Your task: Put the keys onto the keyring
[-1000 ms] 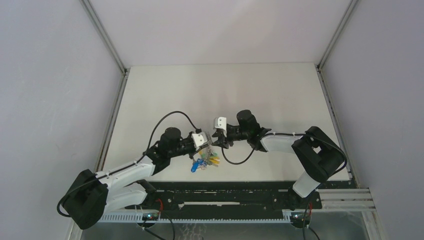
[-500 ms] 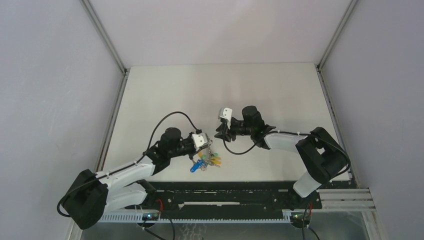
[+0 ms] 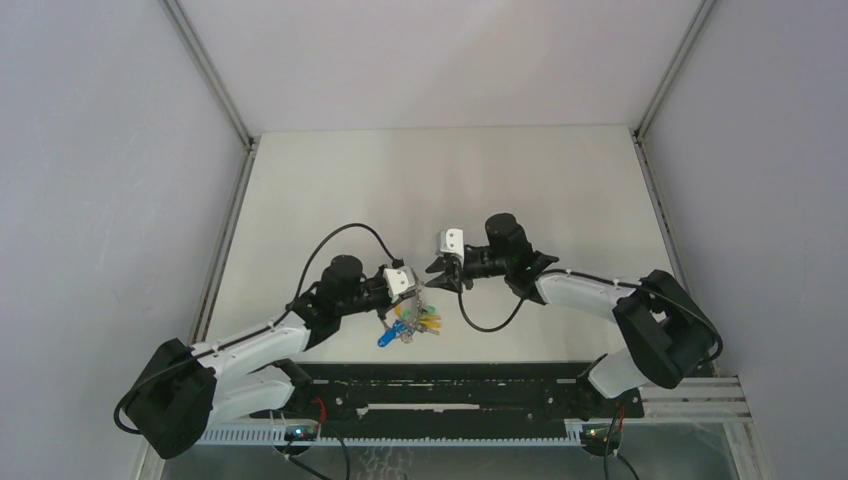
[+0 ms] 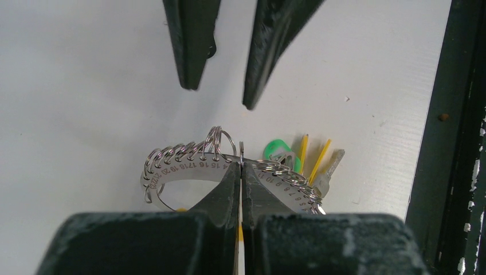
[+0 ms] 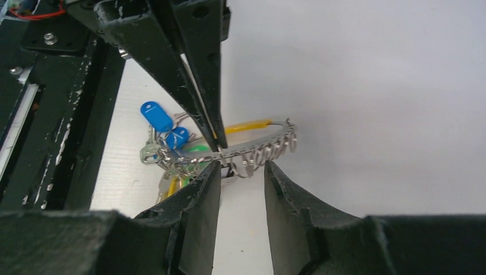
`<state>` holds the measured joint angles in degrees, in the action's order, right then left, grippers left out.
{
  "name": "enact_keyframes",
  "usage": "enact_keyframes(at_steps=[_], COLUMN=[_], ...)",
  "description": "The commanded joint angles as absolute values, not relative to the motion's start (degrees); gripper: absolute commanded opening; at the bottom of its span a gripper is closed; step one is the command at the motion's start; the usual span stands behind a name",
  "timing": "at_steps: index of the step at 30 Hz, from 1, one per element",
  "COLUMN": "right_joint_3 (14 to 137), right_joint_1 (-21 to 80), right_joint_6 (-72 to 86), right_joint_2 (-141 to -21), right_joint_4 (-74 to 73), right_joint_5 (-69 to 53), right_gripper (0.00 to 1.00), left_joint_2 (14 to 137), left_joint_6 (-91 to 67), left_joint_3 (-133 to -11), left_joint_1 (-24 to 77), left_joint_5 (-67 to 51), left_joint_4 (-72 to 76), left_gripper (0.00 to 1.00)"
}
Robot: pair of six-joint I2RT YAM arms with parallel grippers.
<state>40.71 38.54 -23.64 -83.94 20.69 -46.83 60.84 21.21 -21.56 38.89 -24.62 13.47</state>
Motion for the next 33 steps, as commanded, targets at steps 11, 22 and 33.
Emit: enact_keyframes(at_steps=[11,22,33], right_joint_3=[48.09,49.04,49.31], right_joint_1=[43.12,43.51,43.86], right_joint_6=[-30.46,-31.67,-31.7], right_joint_2=[-89.72,-91.97,-92.74], right_joint_4=[12.7,10.11,11.62], right_joint_5=[-47.94,-46.85,-46.14], right_gripper=[0.26,0.24,0.06], left_joint_2=[60.46,60.39,60.39], left_joint_6=[22.15,22.24,22.15], left_joint_3=[-25.92,-25.83,-25.86], left_joint_1=[39.46,39.46,39.45], left_joint_5=[-25.66,-25.83,-26.46], left_joint_4=[14.85,14.88,14.85], left_gripper=[0.0,0.0,0.0])
